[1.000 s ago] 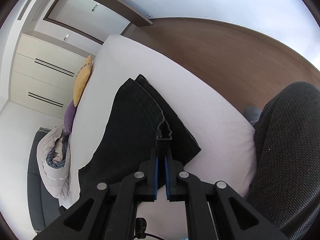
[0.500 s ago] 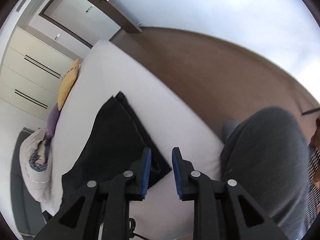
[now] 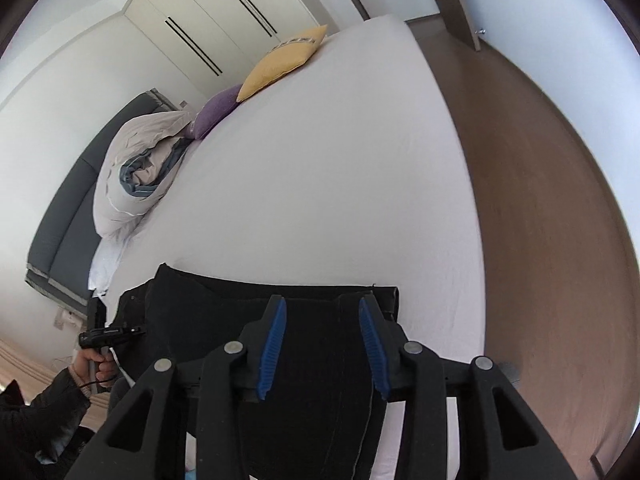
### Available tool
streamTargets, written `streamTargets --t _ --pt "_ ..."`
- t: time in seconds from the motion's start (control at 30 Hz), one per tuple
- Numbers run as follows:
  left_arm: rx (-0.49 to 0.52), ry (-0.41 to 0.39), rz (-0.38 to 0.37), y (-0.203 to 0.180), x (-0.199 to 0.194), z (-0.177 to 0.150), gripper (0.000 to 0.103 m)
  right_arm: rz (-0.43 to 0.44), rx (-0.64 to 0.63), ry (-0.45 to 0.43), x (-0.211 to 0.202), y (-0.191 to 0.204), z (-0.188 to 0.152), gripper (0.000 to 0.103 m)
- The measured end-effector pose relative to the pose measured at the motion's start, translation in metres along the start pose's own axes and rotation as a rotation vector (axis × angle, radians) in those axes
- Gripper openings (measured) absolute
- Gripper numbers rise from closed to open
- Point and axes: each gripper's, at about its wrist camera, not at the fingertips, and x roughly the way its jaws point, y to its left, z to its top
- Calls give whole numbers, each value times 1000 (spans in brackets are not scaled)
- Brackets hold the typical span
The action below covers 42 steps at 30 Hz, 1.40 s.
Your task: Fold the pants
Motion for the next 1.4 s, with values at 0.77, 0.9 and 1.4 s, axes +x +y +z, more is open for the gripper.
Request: streamTargets --t 0.77,0.9,1.4 --pt "-4 -2 19 -6 -1 -1 2 213 149 83 34 -43 -5 10" --pt "-5 -5 22 -8 -2 -1 2 165 150 15 30 -38 -4 5" --pt "-42 -115 15 -13 -9 -16 2 -61 481 -172 14 -89 -41 4"
